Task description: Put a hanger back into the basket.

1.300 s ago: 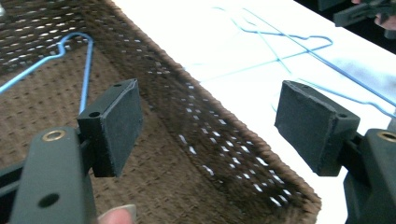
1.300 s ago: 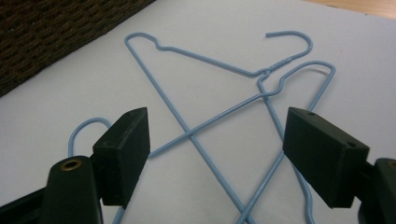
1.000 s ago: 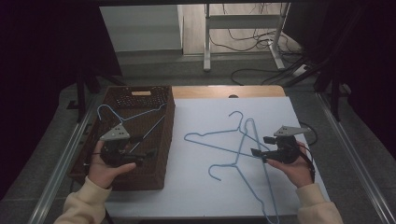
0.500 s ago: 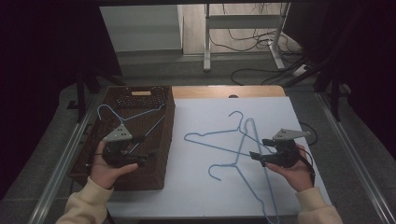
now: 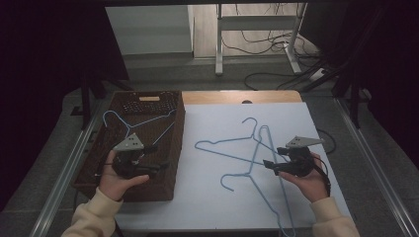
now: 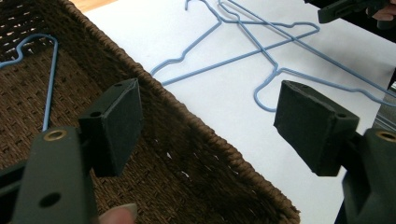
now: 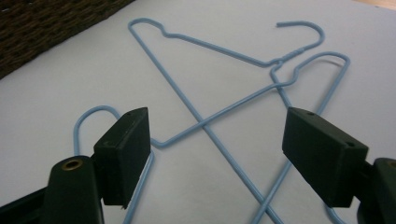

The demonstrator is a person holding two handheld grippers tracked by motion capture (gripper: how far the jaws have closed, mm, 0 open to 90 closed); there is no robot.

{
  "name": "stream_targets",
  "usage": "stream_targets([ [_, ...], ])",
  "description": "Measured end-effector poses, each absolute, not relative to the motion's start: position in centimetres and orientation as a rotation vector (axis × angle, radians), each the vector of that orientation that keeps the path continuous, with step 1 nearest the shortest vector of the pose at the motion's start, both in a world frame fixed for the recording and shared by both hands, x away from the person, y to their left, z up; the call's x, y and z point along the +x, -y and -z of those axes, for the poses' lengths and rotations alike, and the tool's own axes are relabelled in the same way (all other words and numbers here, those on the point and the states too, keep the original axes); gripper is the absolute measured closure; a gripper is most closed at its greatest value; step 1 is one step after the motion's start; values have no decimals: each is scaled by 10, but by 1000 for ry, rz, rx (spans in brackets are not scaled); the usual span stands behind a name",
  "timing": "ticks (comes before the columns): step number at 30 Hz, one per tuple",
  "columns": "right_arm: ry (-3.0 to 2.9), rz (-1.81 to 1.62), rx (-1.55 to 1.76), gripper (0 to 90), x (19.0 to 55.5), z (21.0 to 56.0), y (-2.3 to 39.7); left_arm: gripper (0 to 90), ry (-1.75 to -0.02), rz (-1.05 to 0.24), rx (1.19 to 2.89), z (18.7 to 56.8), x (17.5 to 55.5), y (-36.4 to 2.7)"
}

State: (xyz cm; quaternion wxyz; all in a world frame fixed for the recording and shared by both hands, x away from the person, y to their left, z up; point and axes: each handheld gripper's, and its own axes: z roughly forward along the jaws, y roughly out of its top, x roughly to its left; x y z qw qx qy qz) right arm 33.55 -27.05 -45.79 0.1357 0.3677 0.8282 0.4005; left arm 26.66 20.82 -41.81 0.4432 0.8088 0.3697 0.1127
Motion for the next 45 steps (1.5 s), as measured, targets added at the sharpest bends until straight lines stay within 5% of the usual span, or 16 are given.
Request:
stream_targets([
  [23,-2475,-955,1037,270,335,466,253,235,-910,-281,2024,421,263,-202],
  [27,-2494,-917,1049,376,337,469,252,235,-908,-280,2026,421,262,-201],
  [37,-2769,-705,896,883,331,481,237,236,-903,-278,2034,423,262,-199],
  [45,-2901,-597,846,897,312,490,222,235,-905,-280,2034,423,262,-200],
])
